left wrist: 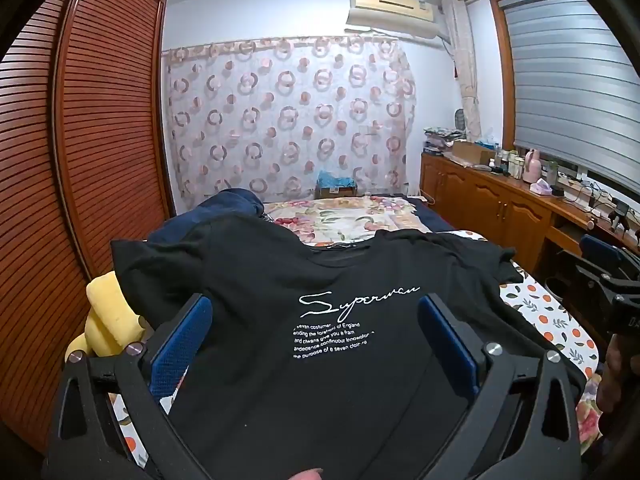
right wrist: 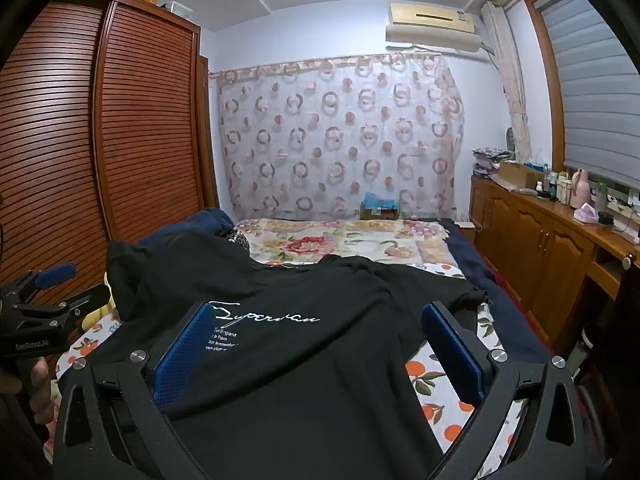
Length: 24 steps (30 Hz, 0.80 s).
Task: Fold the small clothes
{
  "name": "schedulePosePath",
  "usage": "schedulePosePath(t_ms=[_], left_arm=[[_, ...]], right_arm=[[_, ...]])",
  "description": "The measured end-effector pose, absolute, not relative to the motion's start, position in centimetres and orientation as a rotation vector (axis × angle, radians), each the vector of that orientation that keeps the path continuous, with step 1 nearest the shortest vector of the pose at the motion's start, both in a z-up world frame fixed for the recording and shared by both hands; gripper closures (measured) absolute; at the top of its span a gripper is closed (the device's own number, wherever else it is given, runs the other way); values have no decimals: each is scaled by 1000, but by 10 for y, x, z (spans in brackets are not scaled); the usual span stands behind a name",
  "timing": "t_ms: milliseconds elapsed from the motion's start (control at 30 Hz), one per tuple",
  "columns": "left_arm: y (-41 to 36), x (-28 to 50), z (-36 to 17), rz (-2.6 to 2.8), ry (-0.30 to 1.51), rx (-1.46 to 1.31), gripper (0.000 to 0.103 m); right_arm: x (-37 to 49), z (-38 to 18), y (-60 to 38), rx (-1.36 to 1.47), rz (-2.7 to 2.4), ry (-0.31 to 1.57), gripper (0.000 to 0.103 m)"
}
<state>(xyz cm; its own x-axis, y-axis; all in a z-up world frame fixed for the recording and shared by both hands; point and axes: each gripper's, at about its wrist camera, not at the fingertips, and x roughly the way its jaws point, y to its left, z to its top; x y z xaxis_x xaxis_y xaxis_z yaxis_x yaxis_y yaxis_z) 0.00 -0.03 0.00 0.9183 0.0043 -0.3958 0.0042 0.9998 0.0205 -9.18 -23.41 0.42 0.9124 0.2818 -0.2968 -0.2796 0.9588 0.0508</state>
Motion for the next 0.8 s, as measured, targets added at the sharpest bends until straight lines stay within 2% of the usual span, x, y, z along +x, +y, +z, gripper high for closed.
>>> schedulePosePath(t_ms=[800], left_arm=[[0,1,0,-4,405,7,0]], right_arm=[[-92,4,-232,11,282,310,0]])
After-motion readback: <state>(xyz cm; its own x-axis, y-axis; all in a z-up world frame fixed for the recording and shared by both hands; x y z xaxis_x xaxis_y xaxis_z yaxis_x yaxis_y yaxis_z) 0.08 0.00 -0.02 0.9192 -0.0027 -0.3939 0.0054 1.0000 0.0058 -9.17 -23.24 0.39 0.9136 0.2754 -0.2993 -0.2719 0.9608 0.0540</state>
